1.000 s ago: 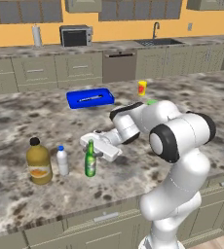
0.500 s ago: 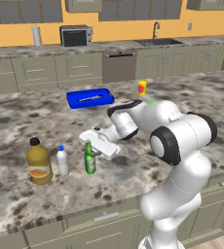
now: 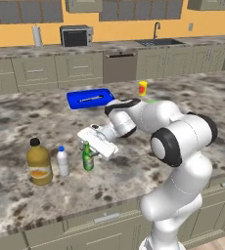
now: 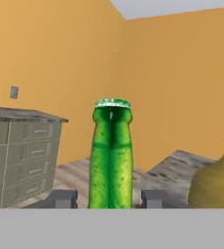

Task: Place the drinks on the dining counter in a tight cluster.

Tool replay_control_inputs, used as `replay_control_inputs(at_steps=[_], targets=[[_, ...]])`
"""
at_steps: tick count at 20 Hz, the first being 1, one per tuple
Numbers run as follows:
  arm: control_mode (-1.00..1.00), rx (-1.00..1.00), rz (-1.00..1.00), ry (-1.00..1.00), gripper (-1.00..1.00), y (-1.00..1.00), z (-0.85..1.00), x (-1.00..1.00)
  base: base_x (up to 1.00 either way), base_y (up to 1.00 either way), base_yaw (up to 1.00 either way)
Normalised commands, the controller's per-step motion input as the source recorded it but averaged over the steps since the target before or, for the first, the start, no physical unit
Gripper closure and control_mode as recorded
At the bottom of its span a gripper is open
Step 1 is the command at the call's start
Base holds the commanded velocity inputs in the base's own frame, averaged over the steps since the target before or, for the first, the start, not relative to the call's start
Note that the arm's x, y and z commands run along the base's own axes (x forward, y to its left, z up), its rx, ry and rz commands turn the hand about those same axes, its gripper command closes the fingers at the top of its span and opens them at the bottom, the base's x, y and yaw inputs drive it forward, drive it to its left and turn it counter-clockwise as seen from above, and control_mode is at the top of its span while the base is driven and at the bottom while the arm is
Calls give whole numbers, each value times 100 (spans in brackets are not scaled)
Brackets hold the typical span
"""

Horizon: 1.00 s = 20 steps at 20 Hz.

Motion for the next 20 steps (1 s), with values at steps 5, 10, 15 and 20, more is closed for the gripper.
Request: replay_control_inputs(at_steps=[5,10,15,20], targets=[[-100,15,0,-6,100,0,-5,0,0,0,0],[-100,25,0,0,100,0,-5,1,0,0,0],[-100,21,0,0,100,-10,-16,8,0,0,0],[-100,11,0,0,100,-4,-16,15,0,0,0]])
